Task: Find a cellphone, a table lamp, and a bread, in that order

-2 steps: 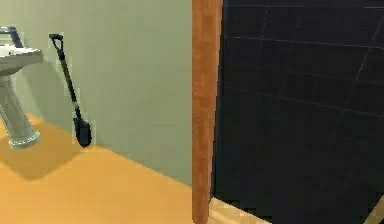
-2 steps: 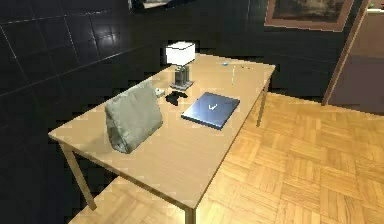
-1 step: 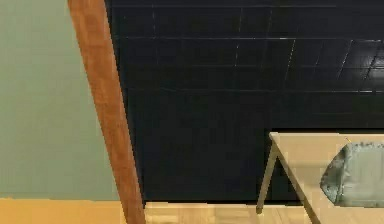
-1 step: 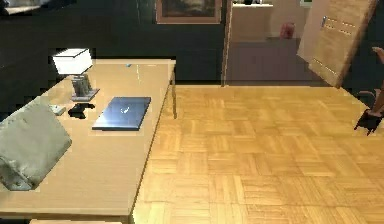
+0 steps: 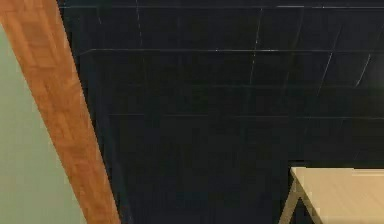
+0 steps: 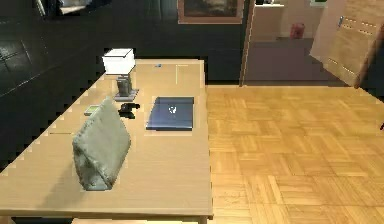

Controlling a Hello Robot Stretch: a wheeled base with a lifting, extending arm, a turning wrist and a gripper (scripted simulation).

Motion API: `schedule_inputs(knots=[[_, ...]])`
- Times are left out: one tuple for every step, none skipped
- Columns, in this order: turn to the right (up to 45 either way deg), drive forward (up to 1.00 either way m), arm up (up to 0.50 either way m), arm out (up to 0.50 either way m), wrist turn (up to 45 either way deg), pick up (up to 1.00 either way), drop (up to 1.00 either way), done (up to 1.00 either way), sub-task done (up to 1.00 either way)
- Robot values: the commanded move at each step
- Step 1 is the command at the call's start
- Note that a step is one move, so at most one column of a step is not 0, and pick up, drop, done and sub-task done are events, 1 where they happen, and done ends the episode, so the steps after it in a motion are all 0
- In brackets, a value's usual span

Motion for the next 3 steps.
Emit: schedule_inputs(knots=[[-45.0,0.00,0.00,0.00,0.0,0.00,0.00,0.00,0.00],[-39.0,0.00,0.00,0.00,0.0,0.00,0.00,0.00,0.00],[0.0,1.00,0.00,0.00,0.0,0.00,0.00,0.00,0.00]])
